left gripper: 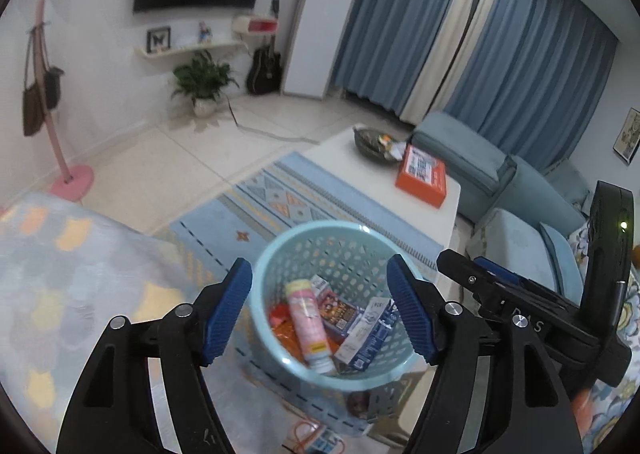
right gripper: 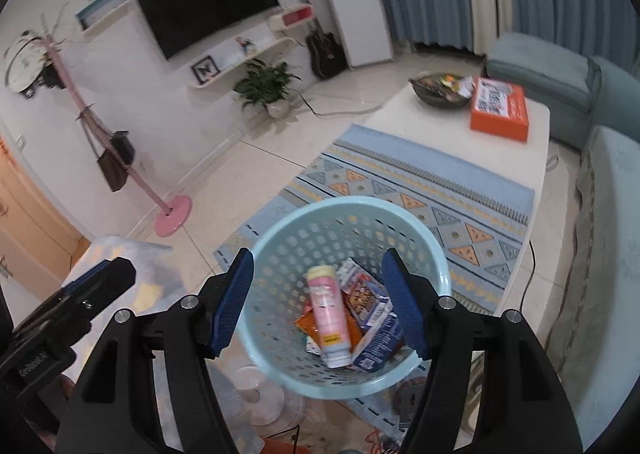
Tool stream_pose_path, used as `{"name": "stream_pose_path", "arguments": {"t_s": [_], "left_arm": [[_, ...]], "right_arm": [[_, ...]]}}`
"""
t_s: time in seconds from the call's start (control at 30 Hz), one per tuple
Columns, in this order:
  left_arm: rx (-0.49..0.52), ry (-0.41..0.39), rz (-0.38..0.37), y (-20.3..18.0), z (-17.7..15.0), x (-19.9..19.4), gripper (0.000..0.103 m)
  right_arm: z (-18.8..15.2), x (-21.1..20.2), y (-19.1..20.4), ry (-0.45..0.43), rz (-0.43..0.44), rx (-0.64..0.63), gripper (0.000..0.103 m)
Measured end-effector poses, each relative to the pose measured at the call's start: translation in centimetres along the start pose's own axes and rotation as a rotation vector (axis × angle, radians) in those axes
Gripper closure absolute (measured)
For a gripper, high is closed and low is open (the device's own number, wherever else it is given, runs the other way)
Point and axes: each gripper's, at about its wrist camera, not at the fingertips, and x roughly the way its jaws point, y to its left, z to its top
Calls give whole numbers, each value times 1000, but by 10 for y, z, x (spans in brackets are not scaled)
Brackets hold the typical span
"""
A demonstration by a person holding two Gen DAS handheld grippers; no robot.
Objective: Collect trash
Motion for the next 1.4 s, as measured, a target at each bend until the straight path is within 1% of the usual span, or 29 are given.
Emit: {"name": "stream_pose_path", "arguments": {"t_s": [0.13,0.2,0.23,0.3,0.43,0.53,0.63,0.77,0.87,0.93,1.0,1.03,1.13,1.2,1.4], "left_arm": [[21,-65,27,2,-10,-45,30],[29,-111,64,7,-21,-69,24],[31,-133,82,10,-26,-80,23],[26,-181,141,19,-40,-101,19],[14,-248,233,35,-65,-127,15],[-11,-287,260,53,-82,-138,14],[-41,-316,292,70,-97,-140,13],[-87,-378,351,86,-115,-144,13],[-106,-400,401,92,-124,-142,13],[-107,-407,422,96,-131,-140,13],[-115,-383,417,101,-134,-136,13],[-113,-386,412,102,-134,-138,13],[-109,-391,426,102,-138,-138,12],[-119,-382,411,104,-139,-137,11],[-110,-377,422,101,-142,-134,10]], "right_arm": [[-8,-26,26,-34,42,-54,40],[-14,-39,39,-55,51,-84,35],[-18,-44,43,-66,50,-95,34],[-26,-58,54,-102,47,-114,33],[-42,-82,71,-170,58,-142,32],[-55,-96,82,-223,50,-159,32],[-68,-103,90,-255,32,-172,32],[-84,-110,99,-308,0,-202,29],[-96,-113,107,-348,-30,-234,28],[-103,-111,110,-365,-45,-247,27],[-109,-108,111,-372,-43,-251,27],[-113,-105,112,-378,-45,-254,27],[-119,-99,115,-393,-59,-264,27],[-120,-97,118,-400,-62,-270,27],[-123,-88,127,-392,-42,-292,27]]}}
